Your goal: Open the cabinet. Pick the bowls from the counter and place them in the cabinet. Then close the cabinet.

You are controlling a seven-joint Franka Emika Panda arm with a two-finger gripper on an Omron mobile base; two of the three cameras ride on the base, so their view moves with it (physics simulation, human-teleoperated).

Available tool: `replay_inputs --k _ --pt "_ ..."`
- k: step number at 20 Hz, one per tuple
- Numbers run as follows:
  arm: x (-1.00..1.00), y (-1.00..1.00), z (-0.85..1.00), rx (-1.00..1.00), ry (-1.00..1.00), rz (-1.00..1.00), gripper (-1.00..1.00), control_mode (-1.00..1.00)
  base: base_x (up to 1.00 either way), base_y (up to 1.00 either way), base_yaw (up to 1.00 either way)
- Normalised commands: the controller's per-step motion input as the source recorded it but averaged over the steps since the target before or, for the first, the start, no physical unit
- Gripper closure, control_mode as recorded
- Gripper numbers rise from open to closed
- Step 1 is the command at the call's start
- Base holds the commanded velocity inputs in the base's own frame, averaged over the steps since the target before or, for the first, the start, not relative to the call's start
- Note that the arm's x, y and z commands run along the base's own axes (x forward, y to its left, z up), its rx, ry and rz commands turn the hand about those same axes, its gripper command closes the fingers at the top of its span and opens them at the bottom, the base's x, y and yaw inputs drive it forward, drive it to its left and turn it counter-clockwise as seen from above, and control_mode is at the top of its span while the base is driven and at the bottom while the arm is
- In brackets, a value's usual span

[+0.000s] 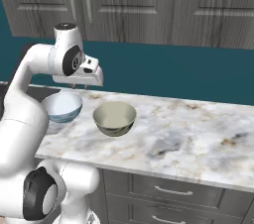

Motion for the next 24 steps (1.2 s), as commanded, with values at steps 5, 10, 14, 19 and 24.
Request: replay_inputs --k 5,10,14,19,24 --pt "-0.52 0.01 0.04 -0.01 -0.20 0.00 -1.00 -1.00 0.00 0.00 0.00" --pt "-0.30 0.12 0.74 -0.08 -0.32 0.00 -1.00 -1.00 0.00 0.00 0.00" --pt "-0.18 -0.04 0.73 0.00 -0.21 0.04 -1.00 -1.00 0.00 0.00 0.00" --pt "-0.21 -0.08 0.52 0.11 -0.16 0.00 -1.00 -1.00 0.00 0.00 0.00" --pt "-0.04 0.00 0.62 0.03 -0.23 0.00 -1.00 -1.00 0.00 0.00 0.00"
